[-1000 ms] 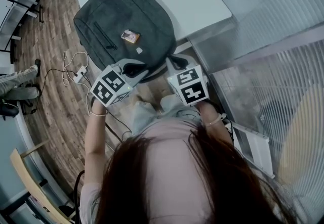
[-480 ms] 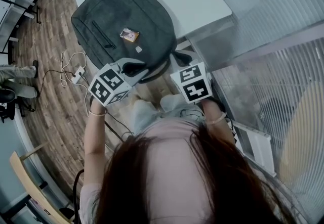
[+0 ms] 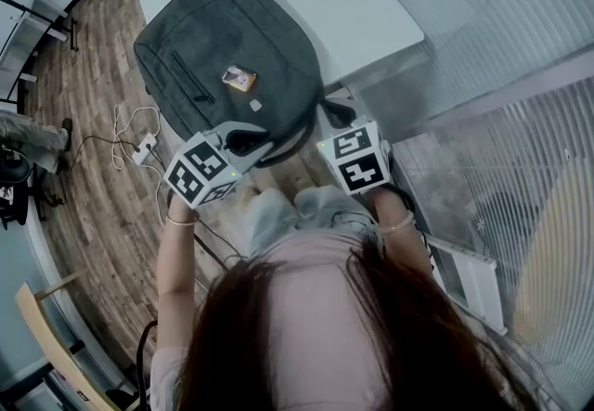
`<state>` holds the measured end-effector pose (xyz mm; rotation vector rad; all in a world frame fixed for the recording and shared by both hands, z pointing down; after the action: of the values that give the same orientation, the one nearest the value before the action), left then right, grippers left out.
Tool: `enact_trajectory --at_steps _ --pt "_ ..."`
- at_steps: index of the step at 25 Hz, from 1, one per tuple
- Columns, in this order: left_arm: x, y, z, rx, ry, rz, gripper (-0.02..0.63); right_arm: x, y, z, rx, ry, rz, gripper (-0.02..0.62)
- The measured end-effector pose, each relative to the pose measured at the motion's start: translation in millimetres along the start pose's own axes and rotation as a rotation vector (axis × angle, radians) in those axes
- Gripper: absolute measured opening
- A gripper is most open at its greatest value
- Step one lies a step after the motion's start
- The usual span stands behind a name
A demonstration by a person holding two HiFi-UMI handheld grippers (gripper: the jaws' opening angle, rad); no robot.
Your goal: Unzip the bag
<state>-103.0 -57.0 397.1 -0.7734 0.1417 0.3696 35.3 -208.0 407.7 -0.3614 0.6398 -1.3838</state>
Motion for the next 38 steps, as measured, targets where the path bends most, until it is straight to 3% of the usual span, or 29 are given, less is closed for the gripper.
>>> enact_trajectory --at_steps 23,32,38 --pt "-5 -5 5 -0.002 -0.001 0.039 0.049 43 -31 -3 0.063 0.116 0.057 0.011" --pt "-6 -4 3 -0.005 0.006 0.051 0.049 56 -43 -7 0.076 0.156 0.05 0.011" --pt "-6 -6 5 -0.006 0.001 0.053 0.049 69 -53 -7 0.115 0.174 -0.003 0.012"
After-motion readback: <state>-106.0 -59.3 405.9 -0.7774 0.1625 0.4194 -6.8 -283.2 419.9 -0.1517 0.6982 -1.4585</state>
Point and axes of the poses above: the fingertips, and each gripper's own axes: y backward along the fingers, x to its right, z out of its underside, the point moved 10 cm from there along y, backward along the fingers, and after that the axes turned 13 degrees about y, right-handed, at the moved point
